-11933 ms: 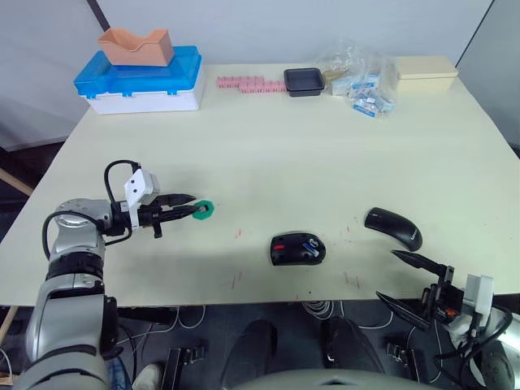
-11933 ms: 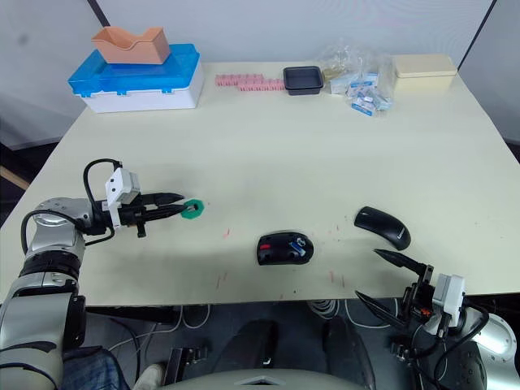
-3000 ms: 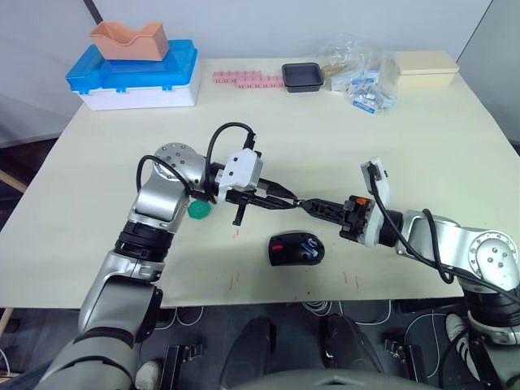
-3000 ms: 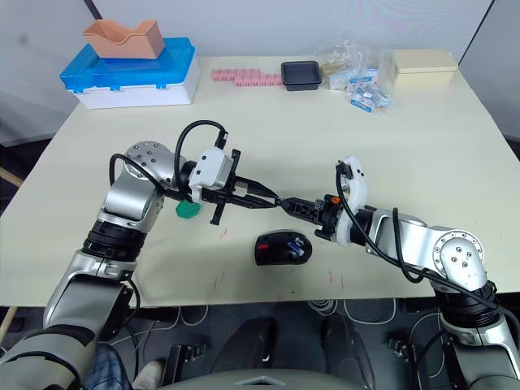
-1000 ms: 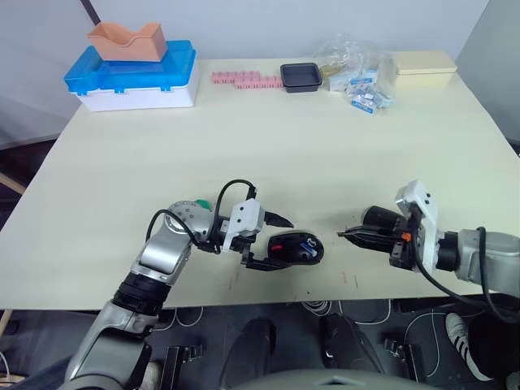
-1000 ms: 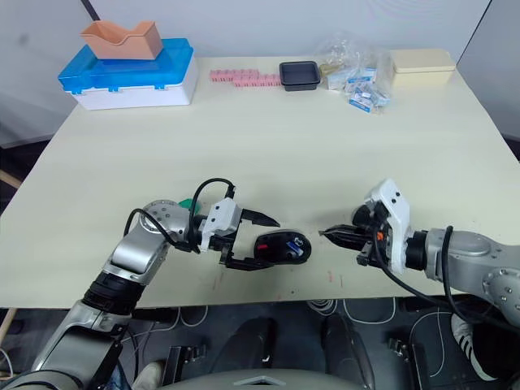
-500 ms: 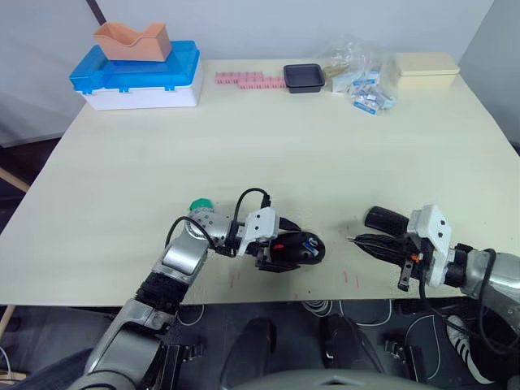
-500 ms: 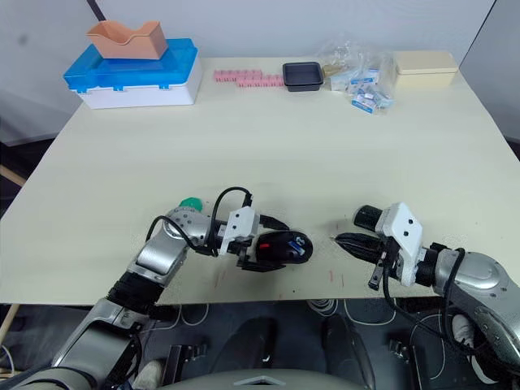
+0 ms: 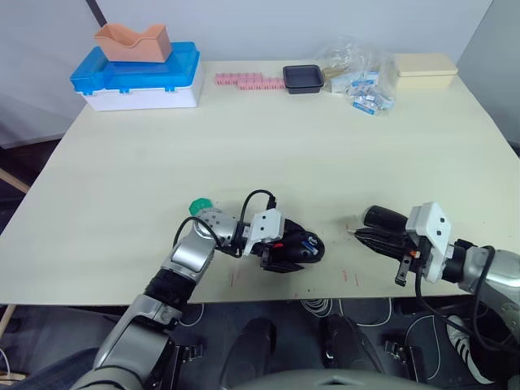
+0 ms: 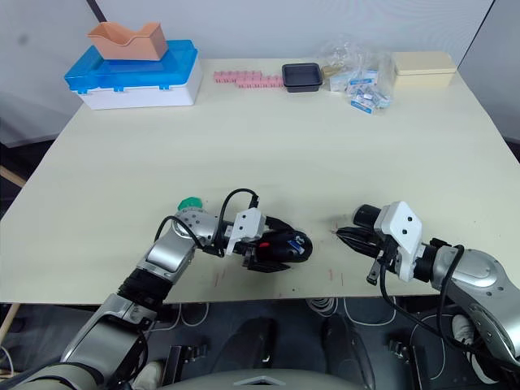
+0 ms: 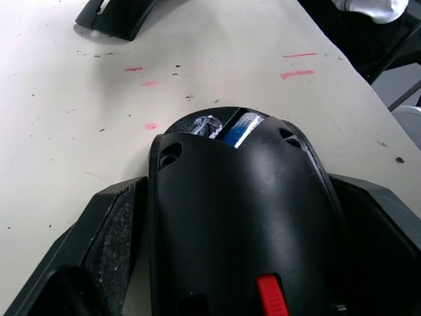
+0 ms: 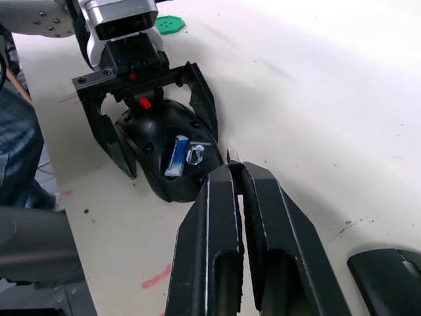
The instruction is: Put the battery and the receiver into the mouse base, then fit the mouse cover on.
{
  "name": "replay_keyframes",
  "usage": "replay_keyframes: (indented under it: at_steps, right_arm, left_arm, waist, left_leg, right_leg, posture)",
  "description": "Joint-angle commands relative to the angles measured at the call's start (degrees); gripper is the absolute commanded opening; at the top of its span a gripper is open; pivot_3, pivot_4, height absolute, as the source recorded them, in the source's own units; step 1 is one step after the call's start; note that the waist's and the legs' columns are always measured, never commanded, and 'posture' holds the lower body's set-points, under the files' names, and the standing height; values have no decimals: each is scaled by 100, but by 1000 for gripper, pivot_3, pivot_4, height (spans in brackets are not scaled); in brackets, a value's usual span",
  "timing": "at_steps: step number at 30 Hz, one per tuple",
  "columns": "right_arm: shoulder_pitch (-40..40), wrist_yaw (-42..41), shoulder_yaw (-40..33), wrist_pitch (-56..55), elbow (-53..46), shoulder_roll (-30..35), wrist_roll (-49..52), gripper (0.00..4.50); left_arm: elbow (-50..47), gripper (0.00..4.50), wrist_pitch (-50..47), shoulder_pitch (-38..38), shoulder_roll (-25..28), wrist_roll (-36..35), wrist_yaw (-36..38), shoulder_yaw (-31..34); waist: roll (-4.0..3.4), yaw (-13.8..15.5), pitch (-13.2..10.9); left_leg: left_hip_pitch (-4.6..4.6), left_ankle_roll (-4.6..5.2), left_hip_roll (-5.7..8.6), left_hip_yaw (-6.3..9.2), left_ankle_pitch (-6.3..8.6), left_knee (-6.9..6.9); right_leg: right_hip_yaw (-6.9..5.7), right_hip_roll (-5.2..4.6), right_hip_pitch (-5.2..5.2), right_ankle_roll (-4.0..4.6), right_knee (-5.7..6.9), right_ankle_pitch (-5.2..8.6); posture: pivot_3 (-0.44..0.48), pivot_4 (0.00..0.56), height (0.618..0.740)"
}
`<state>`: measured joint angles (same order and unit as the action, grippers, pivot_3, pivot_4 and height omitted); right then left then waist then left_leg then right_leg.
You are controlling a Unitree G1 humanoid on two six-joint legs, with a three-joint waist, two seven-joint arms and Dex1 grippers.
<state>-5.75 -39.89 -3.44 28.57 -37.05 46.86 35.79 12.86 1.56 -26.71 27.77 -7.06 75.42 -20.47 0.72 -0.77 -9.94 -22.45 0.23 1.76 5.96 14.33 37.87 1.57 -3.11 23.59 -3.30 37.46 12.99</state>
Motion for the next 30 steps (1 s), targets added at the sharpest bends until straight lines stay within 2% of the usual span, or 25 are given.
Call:
replay_keyframes:
  at_steps: [1, 10, 13, 14, 21, 30]
  right_arm:
    - [68, -42, -123, -42, -145, -40, -51, 0]
    - [39, -200, -62, -162, 5, -176, -283, 0]
    - [11, -257, -48, -196, 45, -236, -346, 0]
    - [6, -273, -46, -190, 42, -258, -355, 0]
    - [315, -136, -30, 579, -306, -218, 82, 0]
    - [1493, 400, 231, 2166, -588, -18, 555, 0]
  left_arm:
    - [28, 3891, 119, 19, 156, 83, 15, 51]
    - [-33, 3891, 34, 41, 172, 44, 0, 64]
    - [-45, 3082, -63, 27, 134, 12, -79, 108]
    - [-64, 2954, -91, 32, 133, 5, -87, 111]
    - [-335, 2956, -359, 45, 179, 42, -181, 99]
    - [-741, 2956, -837, -20, 176, 139, -518, 69]
  waist:
    - [0, 0, 0]
    - [0, -4, 0]
    - [0, -2, 0]
    - [0, -2, 0]
    - [0, -8, 0]
    - [1, 0, -1]
  left_leg:
    - [0, 0, 0, 0, 0, 0]
    - [3, 0, 0, -1, 0, 2]
    - [3, 0, 0, -1, 0, 2]
    - [3, 0, 0, -1, 0, 3]
    - [2, 0, 0, 0, 0, 8]
    - [-6, 0, -1, 6, 0, 17]
  right_leg:
    - [0, 0, 0, 0, 1, 0]
    - [1, 0, 0, 1, 8, 0]
    - [1, 1, 0, 1, 9, 0]
    - [1, 0, 0, 1, 9, 0]
    - [1, 0, 0, 1, 13, 1]
    - [0, -2, 2, 1, 16, 0]
  posture:
    - [0, 150, 740]
    - [0, 150, 740]
    - [0, 150, 740]
    - [0, 150, 740]
    - [0, 150, 740]
    - [0, 150, 740]
